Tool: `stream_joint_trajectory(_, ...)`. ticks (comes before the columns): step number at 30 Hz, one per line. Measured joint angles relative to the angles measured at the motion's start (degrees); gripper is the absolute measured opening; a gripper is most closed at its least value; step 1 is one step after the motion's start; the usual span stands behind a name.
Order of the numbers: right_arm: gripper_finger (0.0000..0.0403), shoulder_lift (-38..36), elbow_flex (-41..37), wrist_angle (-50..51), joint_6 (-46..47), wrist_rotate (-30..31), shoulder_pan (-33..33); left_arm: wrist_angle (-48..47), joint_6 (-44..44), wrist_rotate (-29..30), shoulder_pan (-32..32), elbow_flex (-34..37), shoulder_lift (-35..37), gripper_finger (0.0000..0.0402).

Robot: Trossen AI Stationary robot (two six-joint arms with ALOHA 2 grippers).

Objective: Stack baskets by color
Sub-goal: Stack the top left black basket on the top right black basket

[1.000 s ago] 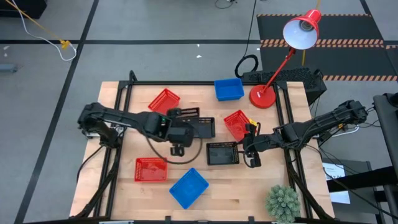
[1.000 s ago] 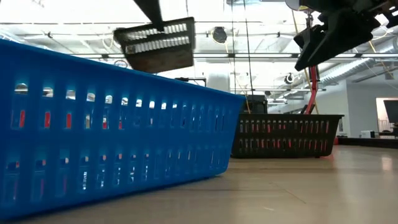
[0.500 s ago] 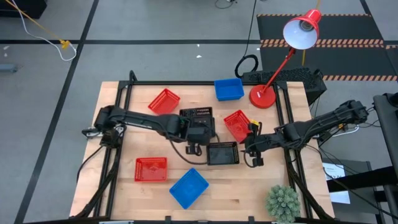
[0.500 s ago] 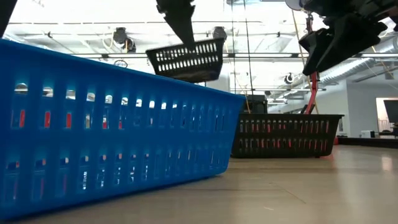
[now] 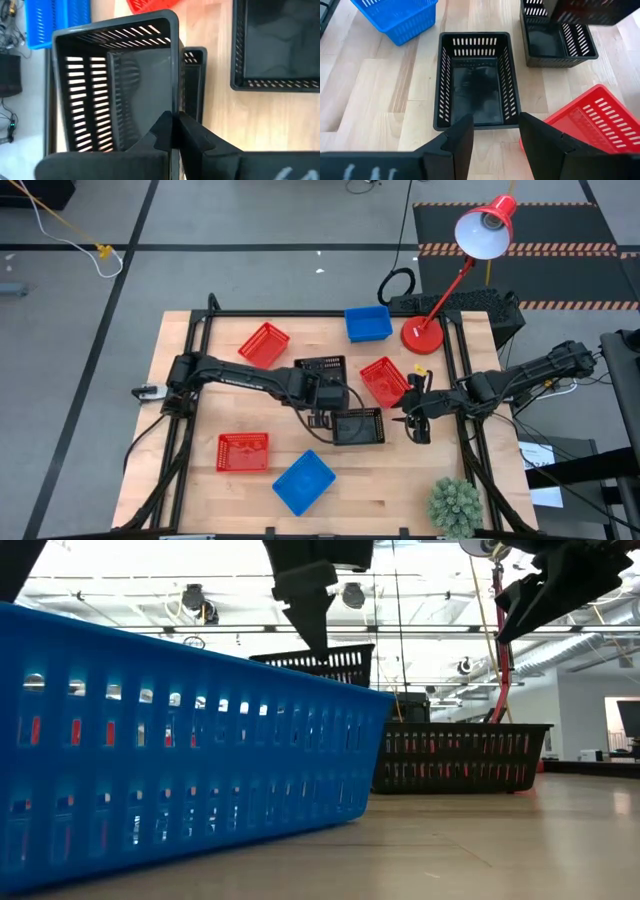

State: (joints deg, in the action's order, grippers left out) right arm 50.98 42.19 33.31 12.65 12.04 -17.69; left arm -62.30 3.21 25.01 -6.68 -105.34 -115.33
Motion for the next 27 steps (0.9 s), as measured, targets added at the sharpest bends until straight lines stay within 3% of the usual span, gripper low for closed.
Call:
stream_joint_trajectory(4,0.015,0.0,0.0,0.0,0.1,0.0,0.0,1.5,-0.6,-2.5,0.4,0.0,-1.1,0.0007)
stream_joint_trajectory(10,0.015,0.0,0.0,0.0,0.1,0.1,0.0,2.5,-2.2,-2.6,0.5,0.0,-3.1,0.002)
stream_joint_trajectory(16,0.015,0.0,0.0,-0.1,0.0,0.1,0.0,2.5,-1.3,-2.7,1.3,0.0,-3.1,0.0007)
stream_joint_trajectory(22,0.015,0.0,0.0,-0.1,0.0,0.1,0.0,2.6,0.3,-3.3,2.1,0.8,-3.3,0.0022)
stream_joint_trajectory(27,0.015,0.0,0.0,-0.1,0.0,0.1,0.0,2.8,-0.3,-5.1,2.3,2.0,-3.6,0.0008)
